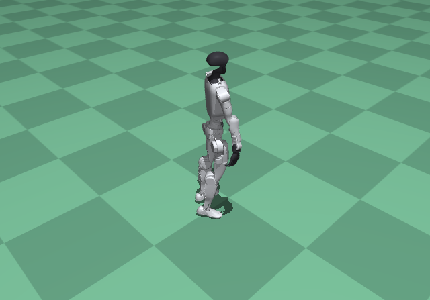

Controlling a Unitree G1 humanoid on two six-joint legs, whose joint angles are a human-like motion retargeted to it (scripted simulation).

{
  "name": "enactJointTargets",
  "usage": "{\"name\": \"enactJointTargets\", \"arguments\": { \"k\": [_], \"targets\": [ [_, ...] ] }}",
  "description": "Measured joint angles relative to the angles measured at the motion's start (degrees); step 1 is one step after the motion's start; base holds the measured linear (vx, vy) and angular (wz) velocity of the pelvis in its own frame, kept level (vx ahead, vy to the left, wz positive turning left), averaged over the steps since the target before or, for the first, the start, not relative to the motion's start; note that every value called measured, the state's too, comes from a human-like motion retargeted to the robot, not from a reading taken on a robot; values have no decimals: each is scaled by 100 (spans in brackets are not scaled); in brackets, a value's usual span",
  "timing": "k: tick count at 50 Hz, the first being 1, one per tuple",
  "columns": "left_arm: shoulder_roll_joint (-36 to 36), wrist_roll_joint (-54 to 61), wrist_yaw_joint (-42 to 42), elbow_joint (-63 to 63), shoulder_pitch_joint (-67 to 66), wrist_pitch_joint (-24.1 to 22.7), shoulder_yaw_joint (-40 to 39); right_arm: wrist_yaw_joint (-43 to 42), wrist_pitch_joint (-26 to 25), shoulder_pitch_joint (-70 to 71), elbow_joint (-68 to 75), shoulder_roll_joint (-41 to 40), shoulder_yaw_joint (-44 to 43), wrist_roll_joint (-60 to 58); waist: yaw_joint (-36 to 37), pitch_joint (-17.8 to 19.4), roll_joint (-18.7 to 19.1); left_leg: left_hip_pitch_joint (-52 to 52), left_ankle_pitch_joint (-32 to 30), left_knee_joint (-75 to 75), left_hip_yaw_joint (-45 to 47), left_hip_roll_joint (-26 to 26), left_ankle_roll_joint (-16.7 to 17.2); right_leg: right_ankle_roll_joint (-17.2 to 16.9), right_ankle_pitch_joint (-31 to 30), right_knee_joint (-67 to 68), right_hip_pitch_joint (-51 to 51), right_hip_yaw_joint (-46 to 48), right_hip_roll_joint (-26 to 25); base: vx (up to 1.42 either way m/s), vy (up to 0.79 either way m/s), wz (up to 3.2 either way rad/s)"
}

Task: In place motions

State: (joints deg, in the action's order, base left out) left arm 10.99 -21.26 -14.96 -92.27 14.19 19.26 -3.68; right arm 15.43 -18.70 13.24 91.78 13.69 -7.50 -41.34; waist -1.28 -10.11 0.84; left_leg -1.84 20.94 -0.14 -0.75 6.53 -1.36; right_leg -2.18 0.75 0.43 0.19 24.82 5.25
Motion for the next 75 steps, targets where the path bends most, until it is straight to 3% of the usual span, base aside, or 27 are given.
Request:
{"name": "enactJointTargets", "arguments": {
  "k": [2,3,5,8,10,12,15,19,22,26,30,35,43,50,53,58,65,70,75],
  "targets": [
    [-282,-339,-955,-513,-747,1141,-219,1662,-625,-758,563,12,150,-218,-28,116,-8,14,-8,-17,14,10,-5,-7,12,-13,7,-9,4,7,6,-7],
    [-447,-516,-1395,-513,-1286,1503,-390,2174,-664,-1292,563,-5,197,-114,-49,176,-14,23,-12,-23,23,14,-7,-11,18,-17,12,-18,7,10,8,-8],
    [-776,-531,-1867,-513,-2270,1454,-506,2597,-514,-2324,563,-76,204,363,-95,284,-8,25,-28,-25,30,20,-11,-20,28,-13,5,-43,21,18,15,-10],
    [-1297,-311,-1330,-513,-3592,663,-955,1327,4,-3698,563,-371,-261,1182,-124,334,6,9,-55,-32,61,26,-13,-29,43,-13,-26,-75,36,16,12,-11],
    [-1627,-197,-1075,-513,-4285,653,-1259,546,380,-4363,563,-516,-840,1480,-64,408,26,43,-82,-31,63,21,-20,-31,45,-14,3,-87,28,0,0,0],
    [-1841,46,-1188,-513,-4757,1042,-1440,46,-34,-4699,563,-606,-1270,1968,-12,586,62,112,-121,-19,74,-16,-19,-31,34,-7,68,-105,2,-11,2,-12],
    [-2068,638,-1431,-513,-4939,1333,-1650,-46,-1223,-4778,563,-566,-1345,3292,-36,925,133,217,-181,-8,113,-79,-10,-23,9,-4,164,-134,-48,-17,3,-15],
    [-2079,1310,-1251,-513,-4267,1022,-1950,119,-753,-4261,563,-399,-1145,4177,-130,1020,161,139,-271,-16,110,-97,16,-8,-29,-11,85,-136,-60,-14,0,1],
    [-1863,1844,-708,-513,-3432,845,-1855,72,-358,-3500,563,-289,-933,4209,-88,729,153,-92,-317,-11,98,-99,54,5,-56,-4,-128,-105,-38,-2,-1,5],
    [-1245,2538,-374,-513,-2010,832,-1131,294,-225,-2027,563,-145,-368,4020,-10,410,101,-216,-351,-5,81,-102,85,32,-100,-4,-251,-85,-39,-9,-15,7],
    [-526,2303,-669,-408,1,918,-971,825,-6,8,563,-123,-229,3880,39,305,8,-132,-385,6,108,-117,107,68,-157,7,-187,-102,-48,-10,-20,-8],
    [-101,1954,-547,377,2248,590,-843,767,451,2087,-615,-370,-437,3682,83,-45,-16,-213,-403,46,94,-139,122,88,-186,25,-251,-77,-63,-2,-13,4],
    [-14,3033,332,1160,4583,-221,-218,-112,1206,4305,-1921,-357,8,4122,134,-518,-131,-358,-399,70,55,-142,109,75,-166,37,-358,-41,-65,3,-6,3],
    [131,3252,547,774,5769,-734,255,-1412,1863,5436,-1715,10,585,5116,182,-830,-201,-513,-374,63,50,-109,89,55,-126,32,-500,-26,-40,0,0,0],
    [167,3356,863,435,5995,-712,348,-1760,2021,5710,-1264,153,892,5357,175,-919,-201,-520,-352,64,47,-99,76,47,-109,33,-507,-22,-35,0,0,0],
    [130,3838,942,297,6021,-1099,325,-1837,2053,5841,-805,154,1022,5484,152,-953,-217,-461,-322,67,32,-77,56,40,-83,32,-446,-13,-27,0,0,0],
    [65,4149,782,468,5777,-1427,153,-1900,2004,5532,-1267,59,882,5650,163,-907,-212,-465,-324,67,28,-67,52,44,-90,36,-451,-13,-22,-1,1,1],
    [74,3330,224,1592,4874,-1339,369,-1569,1911,4440,-2947,-34,818,4957,157,-847,-146,-470,-339,59,9,-38,56,51,-101,36,-454,9,3,-2,11,5],
    [221,1496,-55,2685,3320,-1799,719,-110,2703,2795,-4364,150,657,3451,135,-584,-123,-368,-340,53,-56,-4,45,39,-88,21,-326,59,17,-3,8,8]
  ]
}}
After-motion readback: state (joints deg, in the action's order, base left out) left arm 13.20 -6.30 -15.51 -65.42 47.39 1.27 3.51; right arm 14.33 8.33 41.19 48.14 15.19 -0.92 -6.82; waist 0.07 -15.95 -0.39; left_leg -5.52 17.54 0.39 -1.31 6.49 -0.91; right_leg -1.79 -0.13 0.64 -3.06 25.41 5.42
